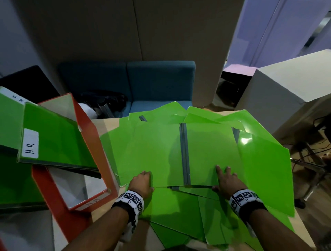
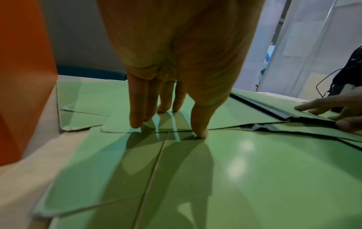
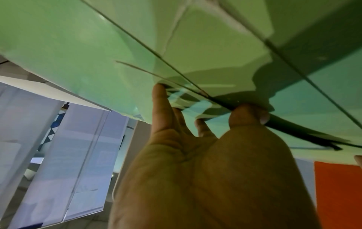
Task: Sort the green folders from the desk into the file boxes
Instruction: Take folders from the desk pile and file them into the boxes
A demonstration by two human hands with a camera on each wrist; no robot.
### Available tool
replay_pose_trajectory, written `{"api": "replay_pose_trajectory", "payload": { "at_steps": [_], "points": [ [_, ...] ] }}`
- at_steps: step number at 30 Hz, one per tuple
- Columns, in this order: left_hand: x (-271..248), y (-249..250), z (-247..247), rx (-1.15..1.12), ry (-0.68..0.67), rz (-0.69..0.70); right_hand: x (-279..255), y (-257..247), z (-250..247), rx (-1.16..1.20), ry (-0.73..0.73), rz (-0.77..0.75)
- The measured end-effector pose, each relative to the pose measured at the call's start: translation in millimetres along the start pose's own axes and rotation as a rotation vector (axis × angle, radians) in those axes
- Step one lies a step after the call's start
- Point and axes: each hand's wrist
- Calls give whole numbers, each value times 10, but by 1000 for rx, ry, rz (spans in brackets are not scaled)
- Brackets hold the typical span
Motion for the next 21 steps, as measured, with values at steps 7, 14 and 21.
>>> {"api": "replay_pose_trajectory", "payload": {
  "at_steps": [7,14,21],
  "points": [
    [-32,-82,38,-95,52,-7,-78,99,24,-85,52,-84],
    [1,-160,-3,-132,80,-83,-103,142,-32,-169,96,-160],
    [-5,-164,35,-328,48,-93,-181,158,-268,-114,140,-168]
  ]
}}
Point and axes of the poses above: each hand's wrist, its own x-axis towards the middle knuckle, its own z-axis out of the palm, y = z × x, and after that the axes turned 9 degrees about -x, right-handed
